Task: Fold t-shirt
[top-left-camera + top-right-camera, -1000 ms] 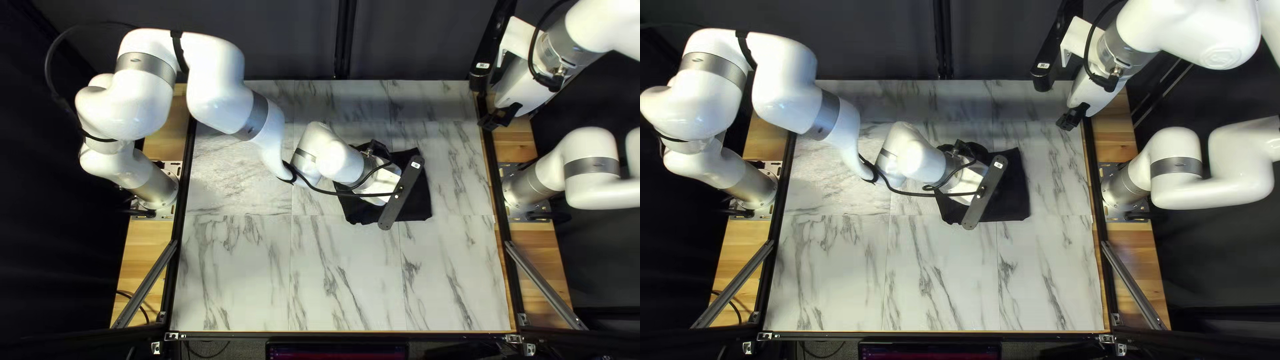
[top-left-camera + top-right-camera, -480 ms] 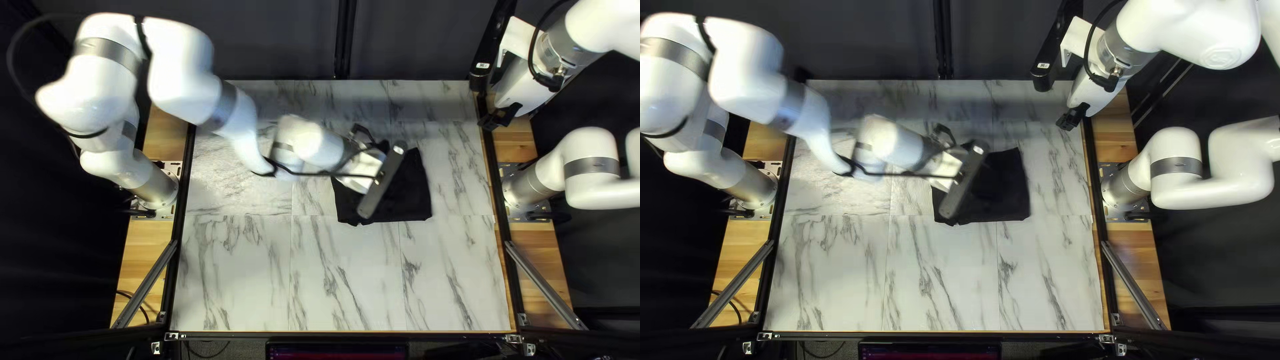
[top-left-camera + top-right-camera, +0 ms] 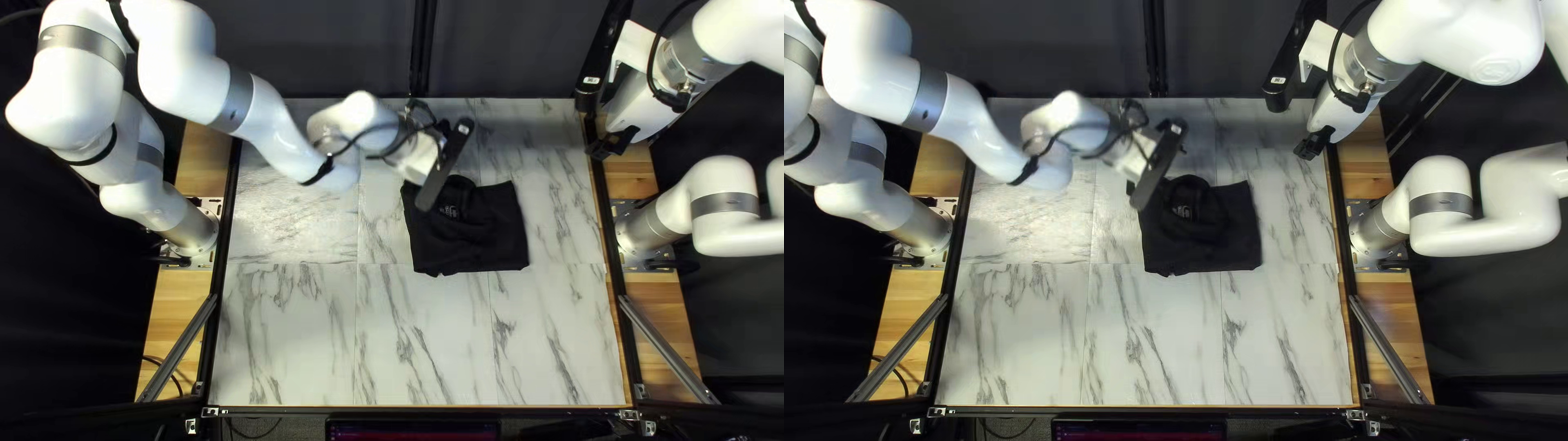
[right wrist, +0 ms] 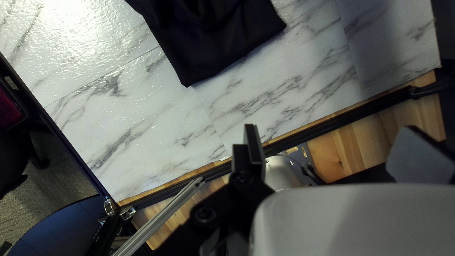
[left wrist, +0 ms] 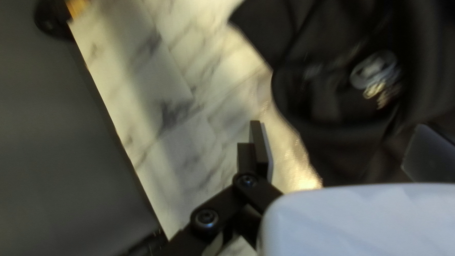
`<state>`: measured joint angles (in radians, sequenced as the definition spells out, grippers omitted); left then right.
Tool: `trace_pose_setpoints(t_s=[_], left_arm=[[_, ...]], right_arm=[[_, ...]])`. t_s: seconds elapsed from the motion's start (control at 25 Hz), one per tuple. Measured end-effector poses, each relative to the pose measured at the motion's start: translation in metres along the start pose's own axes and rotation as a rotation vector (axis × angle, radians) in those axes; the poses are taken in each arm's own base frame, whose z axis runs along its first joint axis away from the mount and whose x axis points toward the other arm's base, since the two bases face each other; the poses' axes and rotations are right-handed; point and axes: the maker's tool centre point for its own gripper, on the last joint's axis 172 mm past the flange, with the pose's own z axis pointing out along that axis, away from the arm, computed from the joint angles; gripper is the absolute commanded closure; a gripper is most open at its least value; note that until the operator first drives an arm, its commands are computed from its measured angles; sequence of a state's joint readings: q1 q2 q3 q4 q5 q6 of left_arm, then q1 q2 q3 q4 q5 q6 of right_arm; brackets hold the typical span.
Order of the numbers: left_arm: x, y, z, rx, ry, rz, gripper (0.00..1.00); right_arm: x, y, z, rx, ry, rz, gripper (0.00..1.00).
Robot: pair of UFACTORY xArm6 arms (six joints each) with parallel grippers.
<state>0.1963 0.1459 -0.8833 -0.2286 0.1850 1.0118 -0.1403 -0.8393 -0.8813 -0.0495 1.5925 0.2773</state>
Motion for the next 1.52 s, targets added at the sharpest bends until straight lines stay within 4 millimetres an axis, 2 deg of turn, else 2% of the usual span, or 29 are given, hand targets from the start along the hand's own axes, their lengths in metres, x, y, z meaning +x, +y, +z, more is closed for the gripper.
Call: trace_pose_setpoints(t_s=[0.16,0.36,0.56,0.68,0.92,1.12,1.28,1.4,1.52], left_arm=[[-0.025,-0.011,0.011,-0.058,-0.037,-0.024,0.0],[-0.031,-0.007,0.034,-0.098,-0.046,-0.037,0.0],[-0.013,-0.005,0.047,-0.108,-0.016,-0.026,0.0],[-0.002,-0.01,0.054,-0.114,-0.004,-0.012,0.0],[0.021,-0.029,0.081,-0.135,0.005,0.025,0.0],[0.026,-0.04,0.096,-0.144,-0.003,0.036,0.0],[0.029,-0.039,0.103,-0.151,-0.008,0.036,0.0],[0.03,-0.034,0.109,-0.159,-0.011,0.034,0.05],[0.031,-0.028,0.115,-0.169,-0.013,0.032,0.21]], right_arm=[[0.0,0.0,0.0,0.0,0.0,0.0,0.0],[0.0,0.0,0.0,0.0,0.0,0.0,0.0],[0.0,0.0,0.0,0.0,0.0,0.0,0.0],[0.0,0.0,0.0,0.0,0.0,0.0,0.0],[0.0,0.0,0.0,0.0,0.0,0.0,0.0],[0.0,0.0,0.0,0.0,0.0,0.0,0.0],[0.0,0.0,0.0,0.0,0.0,0.0,0.0],[0.0,0.0,0.0,0.0,0.0,0.0,0.0],[0.0,0.0,0.0,0.0,0.0,0.0,0.0]])
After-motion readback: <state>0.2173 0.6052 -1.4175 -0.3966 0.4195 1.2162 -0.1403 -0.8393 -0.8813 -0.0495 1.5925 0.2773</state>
